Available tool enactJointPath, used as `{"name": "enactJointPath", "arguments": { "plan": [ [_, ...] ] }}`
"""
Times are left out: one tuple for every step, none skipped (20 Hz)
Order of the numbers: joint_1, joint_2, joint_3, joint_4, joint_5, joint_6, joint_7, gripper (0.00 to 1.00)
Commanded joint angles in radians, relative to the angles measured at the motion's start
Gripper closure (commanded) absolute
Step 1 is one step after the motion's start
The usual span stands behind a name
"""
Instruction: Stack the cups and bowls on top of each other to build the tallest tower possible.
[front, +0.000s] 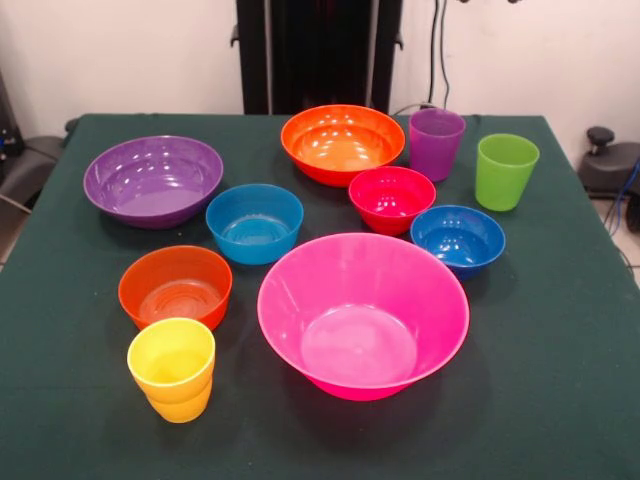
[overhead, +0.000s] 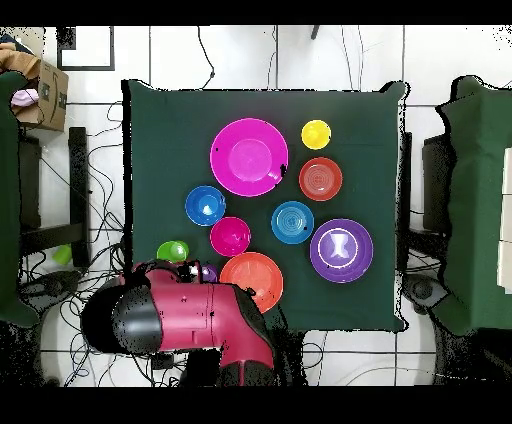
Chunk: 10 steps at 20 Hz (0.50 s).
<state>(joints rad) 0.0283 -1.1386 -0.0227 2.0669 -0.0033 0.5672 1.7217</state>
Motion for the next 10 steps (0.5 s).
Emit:
{"name": "enactJointPath", "arguments": {
  "plan": [
    [0.019, 0.111, 0.005, -0.046, -0.045, 0.043, 0.159, 0.00],
    [0.017, 0.119, 0.007, -0.047, -0.043, 0.036, 0.160, 0.00],
    [0.014, 0.136, 0.010, -0.055, -0.042, 0.026, 0.161, 0.00],
    [0.013, 0.146, 0.010, -0.061, -0.044, 0.021, 0.161, 0.00],
    [0.016, 0.165, 0.007, -0.077, -0.050, 0.014, 0.166, 0.00],
    [0.016, 0.176, 0.007, -0.084, -0.050, 0.008, 0.169, 0.00],
    [0.020, 0.196, 0.003, -0.101, -0.053, 0.000, 0.175, 0.00],
    [0.022, 0.207, 0.001, -0.111, -0.055, -0.005, 0.175, 0.00],
    [0.023, 0.226, 0.001, -0.125, -0.052, -0.010, 0.178, 0.00],
    [0.025, 0.236, 0.000, -0.134, -0.054, -0.018, 0.176, 0.00]
  ]
}}
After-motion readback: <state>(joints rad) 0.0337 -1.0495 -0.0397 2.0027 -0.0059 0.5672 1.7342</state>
